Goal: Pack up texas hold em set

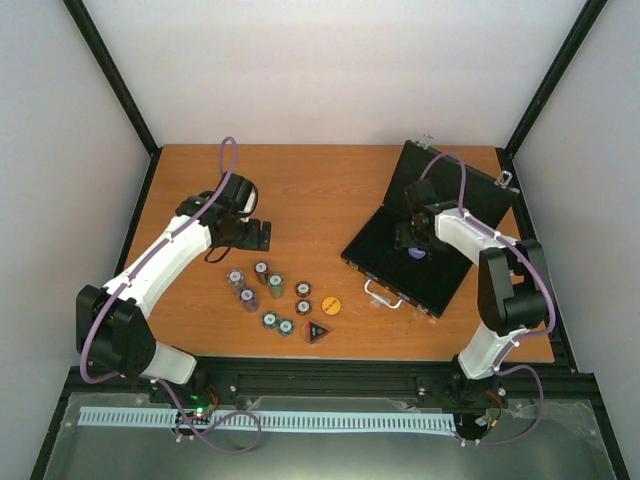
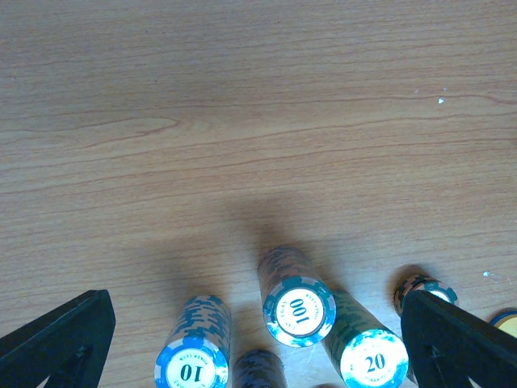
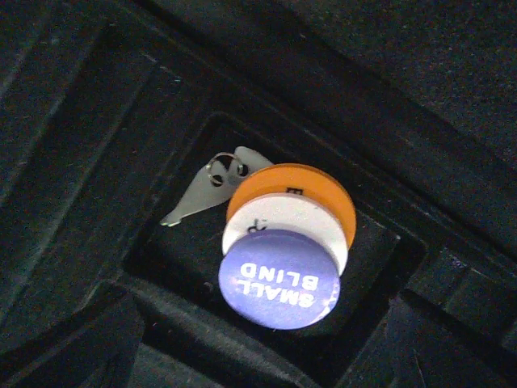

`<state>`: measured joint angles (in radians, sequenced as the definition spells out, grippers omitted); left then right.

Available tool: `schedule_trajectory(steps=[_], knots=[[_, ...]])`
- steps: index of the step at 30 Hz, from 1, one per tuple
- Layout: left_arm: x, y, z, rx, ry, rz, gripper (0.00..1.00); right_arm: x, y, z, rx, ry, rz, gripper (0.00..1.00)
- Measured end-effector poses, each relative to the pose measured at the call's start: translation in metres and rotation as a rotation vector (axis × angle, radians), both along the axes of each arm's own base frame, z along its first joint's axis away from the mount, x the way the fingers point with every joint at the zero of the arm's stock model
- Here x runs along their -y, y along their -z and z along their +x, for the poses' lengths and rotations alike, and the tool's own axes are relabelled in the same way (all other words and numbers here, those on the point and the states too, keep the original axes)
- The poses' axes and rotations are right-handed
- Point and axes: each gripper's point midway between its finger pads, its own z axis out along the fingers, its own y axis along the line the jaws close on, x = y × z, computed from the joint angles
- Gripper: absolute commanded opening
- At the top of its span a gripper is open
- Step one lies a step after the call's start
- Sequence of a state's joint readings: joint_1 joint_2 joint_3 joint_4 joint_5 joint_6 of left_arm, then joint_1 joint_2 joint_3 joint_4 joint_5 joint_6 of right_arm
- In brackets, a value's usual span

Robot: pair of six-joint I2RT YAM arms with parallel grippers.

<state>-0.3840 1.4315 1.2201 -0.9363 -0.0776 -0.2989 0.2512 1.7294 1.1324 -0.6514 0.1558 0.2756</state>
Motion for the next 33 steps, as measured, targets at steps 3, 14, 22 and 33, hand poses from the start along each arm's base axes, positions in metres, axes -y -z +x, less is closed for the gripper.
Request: schedule_trajectory(steps=[3,14,22,33], knots=[[0.0,0.0,0.0,0.0,0.0,0.0,1.0,-0.008,-0.008,0.0,0.013,-0.021,0.043,0.85],[0.0,-0.001,0.0,0.003,-0.001,-0.001,1.0,-0.088,-0.034,-0.037,0.019,-0.264,0.112,0.86],[-0.001,-0.013,-0.003,0.035,-0.003,-0.015,1.0,-0.173,-0.03,-0.102,-0.05,-0.492,0.148,0.87],[-0.007,-0.027,-0.016,0.081,-0.008,-0.034,1.0,-0.223,0.012,-0.154,-0.201,-0.605,0.134,0.89]])
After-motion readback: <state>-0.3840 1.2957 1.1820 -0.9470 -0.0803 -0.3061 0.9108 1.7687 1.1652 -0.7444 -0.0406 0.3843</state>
